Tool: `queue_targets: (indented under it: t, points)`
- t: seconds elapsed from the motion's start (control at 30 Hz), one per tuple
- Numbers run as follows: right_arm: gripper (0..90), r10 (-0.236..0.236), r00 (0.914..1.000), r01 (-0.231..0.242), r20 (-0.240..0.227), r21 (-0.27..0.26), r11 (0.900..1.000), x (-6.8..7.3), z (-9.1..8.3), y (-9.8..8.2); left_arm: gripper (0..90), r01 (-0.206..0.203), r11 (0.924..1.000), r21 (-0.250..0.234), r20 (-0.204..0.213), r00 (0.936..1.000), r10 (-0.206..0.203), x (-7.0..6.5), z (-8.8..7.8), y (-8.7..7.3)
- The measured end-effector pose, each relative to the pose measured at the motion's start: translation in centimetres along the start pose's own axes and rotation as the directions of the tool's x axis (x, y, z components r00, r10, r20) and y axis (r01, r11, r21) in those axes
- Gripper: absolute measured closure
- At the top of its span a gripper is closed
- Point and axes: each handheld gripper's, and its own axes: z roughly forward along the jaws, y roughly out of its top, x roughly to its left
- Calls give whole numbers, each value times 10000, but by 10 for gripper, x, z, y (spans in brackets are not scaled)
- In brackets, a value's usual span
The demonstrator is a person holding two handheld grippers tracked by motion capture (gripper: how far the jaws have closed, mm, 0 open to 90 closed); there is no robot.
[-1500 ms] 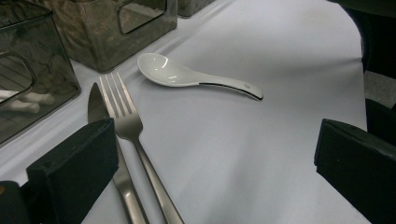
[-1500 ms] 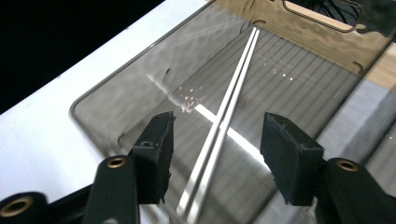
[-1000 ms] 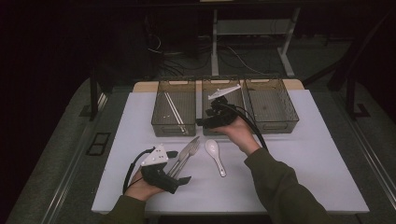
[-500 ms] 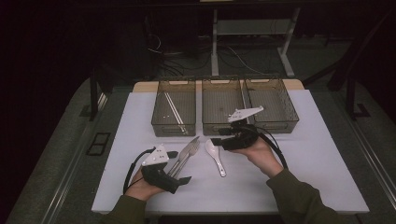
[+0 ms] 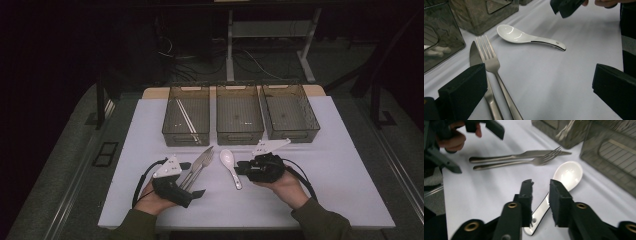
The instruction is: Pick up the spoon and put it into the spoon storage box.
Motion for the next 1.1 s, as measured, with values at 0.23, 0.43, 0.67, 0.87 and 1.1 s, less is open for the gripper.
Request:
queue_targets:
  t: [0.23,0.43,0.67,0.87,1.1]
  points:
    - [891,62,9996,-45,-279,581,9983,9,18,-10,0,-17,10000,3,17,10000,17,1,0,0]
    - [897,-46,9995,81,-326,1071,9942,19,36,-16,0,-32,10000,-24,14,10000,32,0,-1,0]
    - [898,-540,9985,541,-46,1659,9847,27,51,-21,0,10,10000,-73,18,10000,-10,0,-1,1]
    - [898,-729,9966,646,380,1853,9806,24,48,-20,0,13,10000,-50,16,10000,-13,0,-1,0]
    - [898,-606,9948,421,815,2116,9765,12,41,-20,0,12,10000,-52,11,10000,-12,0,-1,0]
